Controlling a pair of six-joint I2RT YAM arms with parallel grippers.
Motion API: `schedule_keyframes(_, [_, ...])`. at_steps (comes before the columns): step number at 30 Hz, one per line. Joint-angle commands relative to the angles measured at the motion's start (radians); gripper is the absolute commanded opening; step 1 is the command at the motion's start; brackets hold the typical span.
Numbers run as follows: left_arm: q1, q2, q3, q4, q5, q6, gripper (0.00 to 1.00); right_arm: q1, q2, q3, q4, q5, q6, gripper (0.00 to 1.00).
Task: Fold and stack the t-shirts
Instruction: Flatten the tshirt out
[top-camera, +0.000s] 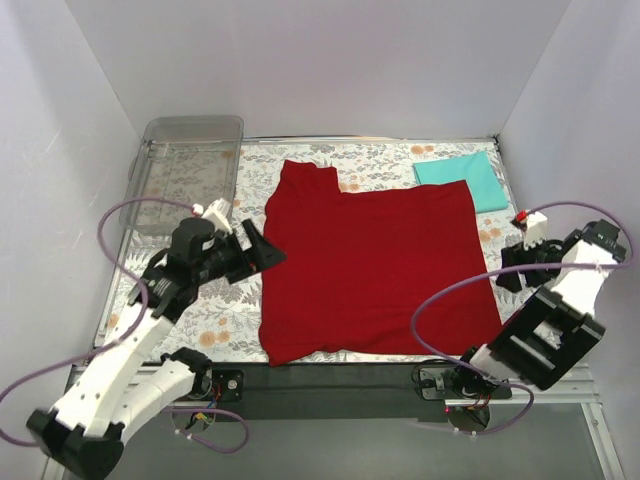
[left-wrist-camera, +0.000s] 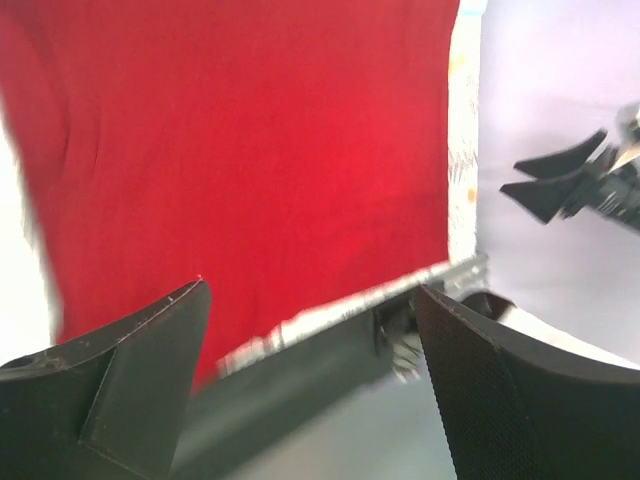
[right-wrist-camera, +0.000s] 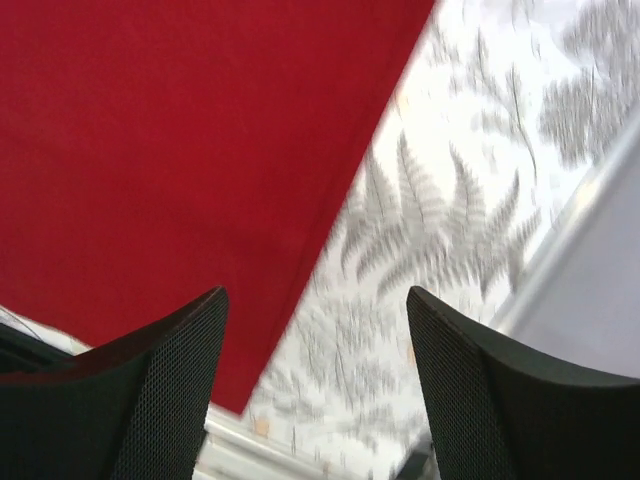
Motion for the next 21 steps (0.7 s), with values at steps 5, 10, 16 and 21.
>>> schedule_keyframes(5, [0.115, 0.561, 0.133, 0.593, 0.089, 0.24, 0.76, 0.182, 0.316, 0.277, 0.124, -0.381, 0.301, 0.57])
schedule_keyframes(10, [0.232, 0.88, 0.346, 0.693, 0.241, 0.252, 0.72, 0.314, 0.491, 0.414, 0.377, -0.306, 0.539, 0.54])
schedule_keyframes(16, [0.296, 1.168, 0.602, 0.708, 0.321, 0.258, 0.68, 0.408, 0.739, 0.72, 0.452, -0.213, 0.694, 0.53])
schedule_keyframes(21, [0.318, 1.276, 0.698, 0.73, 0.345, 0.229, 0.67, 0.437, 0.938, 0.947, 0.455, -0.157, 0.769, 0.5])
